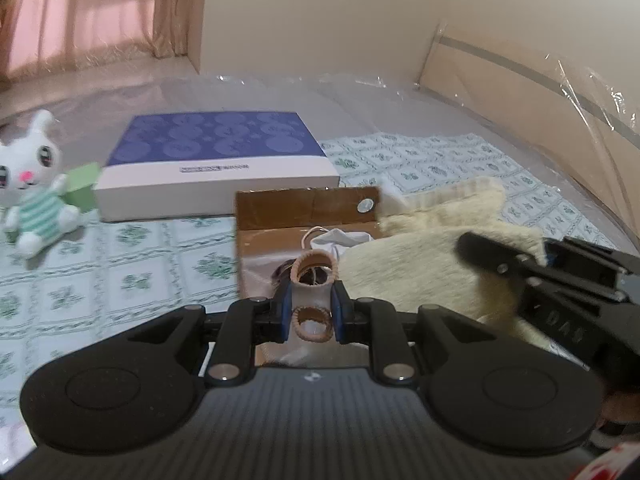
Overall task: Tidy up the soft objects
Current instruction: 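Carry the yellow towel and hair tie into the box and open both grippers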
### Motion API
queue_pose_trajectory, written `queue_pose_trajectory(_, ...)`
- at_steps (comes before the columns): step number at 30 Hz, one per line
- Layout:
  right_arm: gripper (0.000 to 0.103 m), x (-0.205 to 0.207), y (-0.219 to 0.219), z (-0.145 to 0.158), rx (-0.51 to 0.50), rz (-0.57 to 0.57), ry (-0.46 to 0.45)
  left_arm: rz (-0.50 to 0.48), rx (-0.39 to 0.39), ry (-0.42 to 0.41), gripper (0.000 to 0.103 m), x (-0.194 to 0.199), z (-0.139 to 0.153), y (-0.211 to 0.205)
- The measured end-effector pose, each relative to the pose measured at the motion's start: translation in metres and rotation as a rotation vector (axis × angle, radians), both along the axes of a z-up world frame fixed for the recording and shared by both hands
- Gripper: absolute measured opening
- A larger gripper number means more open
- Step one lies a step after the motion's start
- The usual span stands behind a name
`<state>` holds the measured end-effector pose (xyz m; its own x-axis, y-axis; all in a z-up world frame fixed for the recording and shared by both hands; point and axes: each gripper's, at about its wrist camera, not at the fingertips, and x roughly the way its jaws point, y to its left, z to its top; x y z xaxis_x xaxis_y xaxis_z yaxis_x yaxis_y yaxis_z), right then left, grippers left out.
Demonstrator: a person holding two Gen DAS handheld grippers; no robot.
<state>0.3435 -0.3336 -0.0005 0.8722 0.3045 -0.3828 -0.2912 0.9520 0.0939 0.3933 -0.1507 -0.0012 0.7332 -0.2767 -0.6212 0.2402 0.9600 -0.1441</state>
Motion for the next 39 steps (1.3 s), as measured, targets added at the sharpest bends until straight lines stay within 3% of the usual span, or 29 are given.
queue_pose_trajectory(4, 0.019, 0.035, -0.004, -0.017, 0.044, 0.05, 0.088, 0.003, 0.008, 0.041, 0.019, 0.032, -0.022, -0.008)
queue_pose_trajectory(8, 0.019, 0.071, -0.01, -0.034, 0.113, 0.114, 0.238, 0.006, 0.033, 0.08, 0.019, 0.055, -0.043, -0.012)
queue_pose_trajectory(11, 0.019, 0.093, -0.012, -0.045, 0.104, 0.117, 0.322, 0.003, 0.048, 0.095, 0.019, 0.066, -0.053, -0.014)
queue_pose_trajectory(16, 0.019, 0.106, -0.003, -0.061, -0.025, 0.116, 0.317, -0.007, 0.075, 0.106, 0.019, 0.077, -0.064, -0.021)
queue_pose_trajectory(21, 0.02, 0.108, -0.001, -0.065, -0.023, 0.097, 0.3, -0.005, 0.12, 0.106, 0.019, 0.085, -0.07, -0.029)
queue_pose_trajectory(22, 0.024, 0.107, 0.0, -0.064, -0.026, 0.094, 0.295, -0.009, 0.124, 0.103, 0.019, 0.087, -0.071, -0.03)
queue_pose_trajectory(26, 0.058, 0.091, -0.009, -0.053, -0.021, 0.059, 0.256, -0.017, 0.129, 0.091, 0.02, 0.085, -0.067, -0.029)
queue_pose_trajectory(28, 0.06, 0.083, -0.017, -0.047, 0.007, 0.051, 0.248, -0.018, 0.117, 0.097, 0.024, 0.083, -0.066, -0.027)
queue_pose_trajectory(30, 0.061, 0.074, -0.024, -0.042, 0.033, 0.051, 0.251, -0.024, 0.106, 0.101, 0.042, 0.079, -0.064, -0.025)
queue_pose_trajectory(34, 0.064, 0.051, -0.032, -0.032, 0.058, 0.045, 0.239, -0.037, 0.109, 0.079, 0.048, 0.063, -0.056, -0.022)
queue_pose_trajectory(39, 0.067, 0.021, -0.035, -0.023, 0.088, 0.036, 0.248, -0.041, 0.091, 0.08, 0.049, 0.035, -0.043, -0.012)
